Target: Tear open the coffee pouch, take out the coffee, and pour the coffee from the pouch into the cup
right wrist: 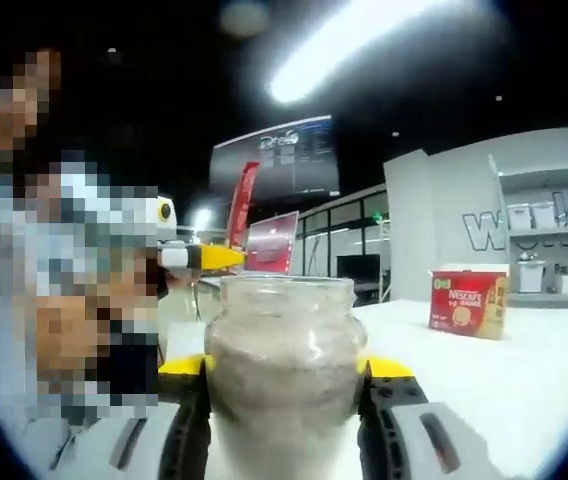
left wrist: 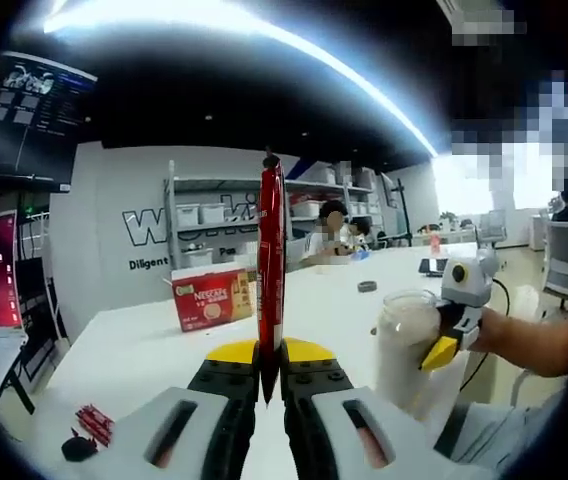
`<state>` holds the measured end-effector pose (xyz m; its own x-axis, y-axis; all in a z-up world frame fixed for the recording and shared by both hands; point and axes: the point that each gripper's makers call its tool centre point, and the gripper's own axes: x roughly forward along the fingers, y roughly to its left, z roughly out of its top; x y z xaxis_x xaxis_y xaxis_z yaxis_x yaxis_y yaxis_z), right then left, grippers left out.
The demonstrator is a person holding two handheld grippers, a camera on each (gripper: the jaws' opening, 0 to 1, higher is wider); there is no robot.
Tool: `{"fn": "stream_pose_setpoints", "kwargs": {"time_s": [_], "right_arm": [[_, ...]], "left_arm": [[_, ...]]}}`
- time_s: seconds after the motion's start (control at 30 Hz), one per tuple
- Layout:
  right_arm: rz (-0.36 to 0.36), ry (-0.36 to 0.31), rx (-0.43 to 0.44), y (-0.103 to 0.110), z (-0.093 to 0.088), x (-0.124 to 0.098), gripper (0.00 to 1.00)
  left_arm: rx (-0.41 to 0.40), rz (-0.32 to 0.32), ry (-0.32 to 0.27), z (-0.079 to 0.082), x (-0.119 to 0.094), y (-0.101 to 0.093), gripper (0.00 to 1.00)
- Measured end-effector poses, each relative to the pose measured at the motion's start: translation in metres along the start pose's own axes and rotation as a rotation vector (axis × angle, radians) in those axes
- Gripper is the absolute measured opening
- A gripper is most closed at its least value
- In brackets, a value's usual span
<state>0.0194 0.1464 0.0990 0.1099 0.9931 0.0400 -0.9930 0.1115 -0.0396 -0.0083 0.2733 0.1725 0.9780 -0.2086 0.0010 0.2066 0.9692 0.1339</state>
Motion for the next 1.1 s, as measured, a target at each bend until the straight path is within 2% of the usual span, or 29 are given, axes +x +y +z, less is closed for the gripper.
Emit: {"fn": "stream_pose_setpoints", "kwargs": {"time_s": [0.13,0.23,0.37,0.73,0.8,1.1], "right_arm": [[0.037,-0.003,-0.003,0.020,0.000,0.029,0.57],[0.054,-0.006,-0.007,0.029,0.000,0.039,0.57],[0.036,-0.019,-0.003,0.027,-0.001,0.045,0.57],[0.048,-0.007,-0.005,0.034,0.000,0.046,0.57],[0.045,-0.003,-0.003,0.028,0.000,0.047,0.57],[0.019,-0.018,-0.007,0.029,0.001,0.048,0.58]], "left_arm": [[0.002,0.004,0.006,-0.002,0.000,0.002,0.10],[0.007,0.008,0.007,-0.002,0.000,0.003,0.10],[0.006,0.007,0.004,-0.002,0.000,0.003,0.10],[-0.001,0.010,0.005,-0.003,-0.001,0.005,0.10],[0.004,0.008,0.006,-0.003,0.000,0.003,0.10],[0.009,-0.001,0.011,-0.004,0.003,-0.002,0.10]]}}
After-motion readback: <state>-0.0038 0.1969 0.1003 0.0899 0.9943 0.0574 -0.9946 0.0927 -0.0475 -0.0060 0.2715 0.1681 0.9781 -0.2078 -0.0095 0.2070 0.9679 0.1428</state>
